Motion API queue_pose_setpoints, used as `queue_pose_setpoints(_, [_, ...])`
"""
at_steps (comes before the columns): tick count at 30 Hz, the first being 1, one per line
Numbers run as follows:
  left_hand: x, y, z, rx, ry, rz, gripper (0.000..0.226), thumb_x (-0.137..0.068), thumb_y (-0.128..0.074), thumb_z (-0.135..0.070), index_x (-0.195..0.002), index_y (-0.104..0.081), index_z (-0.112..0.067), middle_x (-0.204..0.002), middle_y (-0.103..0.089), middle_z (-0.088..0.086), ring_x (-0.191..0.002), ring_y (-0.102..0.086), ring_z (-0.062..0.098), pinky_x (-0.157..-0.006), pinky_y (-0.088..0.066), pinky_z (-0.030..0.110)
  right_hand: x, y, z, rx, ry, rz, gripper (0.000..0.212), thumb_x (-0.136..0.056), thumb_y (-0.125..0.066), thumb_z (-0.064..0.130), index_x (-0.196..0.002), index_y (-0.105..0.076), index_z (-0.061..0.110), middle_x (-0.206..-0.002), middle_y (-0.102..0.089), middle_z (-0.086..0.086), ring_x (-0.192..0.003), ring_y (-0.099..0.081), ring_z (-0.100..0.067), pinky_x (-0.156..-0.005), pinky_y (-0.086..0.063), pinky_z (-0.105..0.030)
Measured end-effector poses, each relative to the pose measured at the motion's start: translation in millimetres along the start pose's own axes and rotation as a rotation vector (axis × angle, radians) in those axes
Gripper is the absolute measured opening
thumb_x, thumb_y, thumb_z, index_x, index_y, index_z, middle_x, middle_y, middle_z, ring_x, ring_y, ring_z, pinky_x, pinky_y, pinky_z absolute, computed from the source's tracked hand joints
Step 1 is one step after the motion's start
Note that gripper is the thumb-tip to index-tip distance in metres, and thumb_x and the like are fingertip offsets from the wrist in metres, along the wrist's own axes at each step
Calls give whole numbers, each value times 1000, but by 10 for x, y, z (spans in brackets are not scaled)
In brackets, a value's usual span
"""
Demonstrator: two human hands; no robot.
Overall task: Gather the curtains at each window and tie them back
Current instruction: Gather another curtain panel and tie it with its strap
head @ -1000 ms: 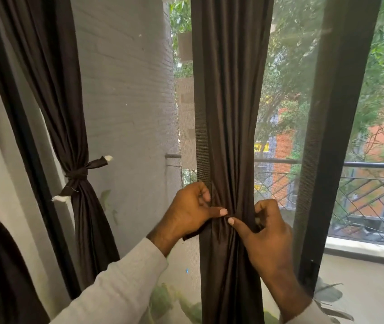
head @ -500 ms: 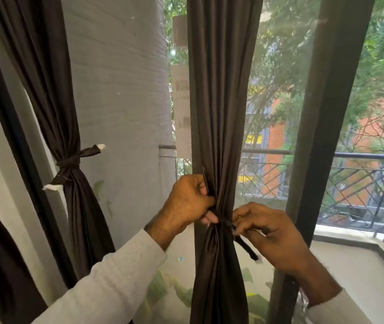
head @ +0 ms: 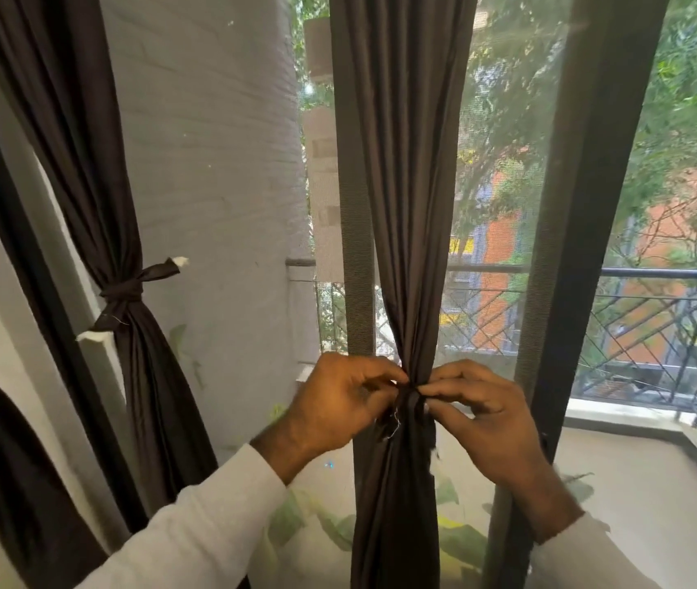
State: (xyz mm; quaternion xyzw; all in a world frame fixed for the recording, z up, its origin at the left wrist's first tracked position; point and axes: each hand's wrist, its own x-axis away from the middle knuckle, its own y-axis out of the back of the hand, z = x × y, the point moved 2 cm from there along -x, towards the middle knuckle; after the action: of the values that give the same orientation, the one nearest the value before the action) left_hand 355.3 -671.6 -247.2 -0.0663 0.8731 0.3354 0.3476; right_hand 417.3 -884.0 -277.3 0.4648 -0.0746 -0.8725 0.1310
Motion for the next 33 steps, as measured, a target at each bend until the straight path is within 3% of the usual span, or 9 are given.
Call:
queue_pose_setpoints(3, [66, -46, 21, -240, -265, -73, 23, -89, -82, -9, -109, -83, -21, -105, -81, -8, -96, -76, 7, -85, -62, 33, 86, -77, -12, -7, 17, -110, 19, -80, -83, 0, -93, -85, 14, -98, -77, 7, -93, -76, -17, -83, -60, -27])
queue_pose_setpoints(6, [99, -73, 0, -502, -511, -99, 18, -92, -80, -12, -109, -82, -16, -121, -74, 4, -105, -67, 27, -85, -56, 38, 172, -137, -58, -18, 1, -166, 25, -82, -80, -6, -95, -83, 14, -99, -76, 10, -95, -75, -15, -84, -59, -24])
queue_pose_setpoints(12, [1, -42, -106, -704, -696, 79, 26, -88, -73, -7, -112, -75, -16, -162, -54, -3, -116, -59, 33, -89, -46, 48, 331, -262, -174, -303, -139, -210, 49, -76, -62, -40, -103, -76, -1, -99, -74, -17, -94, -73, -38, -90, -61, -52])
queue_pose_setpoints(15, [-96, -11, -116, -628, -648, 80, 33, -91, -69, -9, -123, -71, -17, -147, -67, -6, -100, -57, 29, -83, -46, 47, 381, -302, -144, -198, -148, -222, 44, -77, -76, -27, -103, -78, 9, -97, -77, -7, -91, -72, -33, -85, -60, -43])
queue_pose_setpoints(18, [-168, -41, -196, -495, -493, -53, 26, -95, -64, -15, -119, -75, -15, -104, -74, -2, -86, -57, 25, -75, -49, 45, 378, -378, -112, -226, -197, -299, 39, -79, -80, -17, -103, -77, 14, -97, -75, -7, -90, -70, -29, -85, -56, -31])
queue_pose_setpoints(20, [-229, -62, -258, -414, -347, -128, 18, -99, -67, -19, -113, -77, -18, -89, -66, 0, -81, -59, 21, -71, -52, 42, 344, -430, -51, -351, -197, -349, 42, -78, -64, -21, -107, -76, 8, -110, -75, -13, -108, -70, -29, -97, -56, -42])
queue_pose_setpoints(23, [-351, -63, -327, -323, -161, -148, 15, -97, -71, -29, -108, -79, -26, -86, -68, -2, -80, -66, 16, -72, -57, 39, 219, -421, 38, -473, -274, -455, 49, -76, -45, -23, -107, -75, 2, -115, -76, -12, -117, -70, -30, -100, -54, -51])
queue_pose_setpoints(26, [-471, -27, -394, -241, -82, -128, 15, -94, -74, -30, -105, -84, -26, -89, -81, -10, -83, -75, 7, -78, -62, 35, 50, -389, 120, -589, -350, -539, 24, -94, -61, -18, -99, -74, 2, -100, -78, -12, -92, -74, -22, -81, -58, -39])
queue_pose_setpoints(33, [-507, 29, -383, -186, -58, -64, 14, -93, -76, -21, -106, -82, -22, -81, -79, -6, -71, -74, 13, -69, -63, 39, -29, -170, 244, -499, -357, -498, 12, -76, -82, 13, -83, -82, 23, -82, -76, -3, -65, -65, -13, -63, -58, -24])
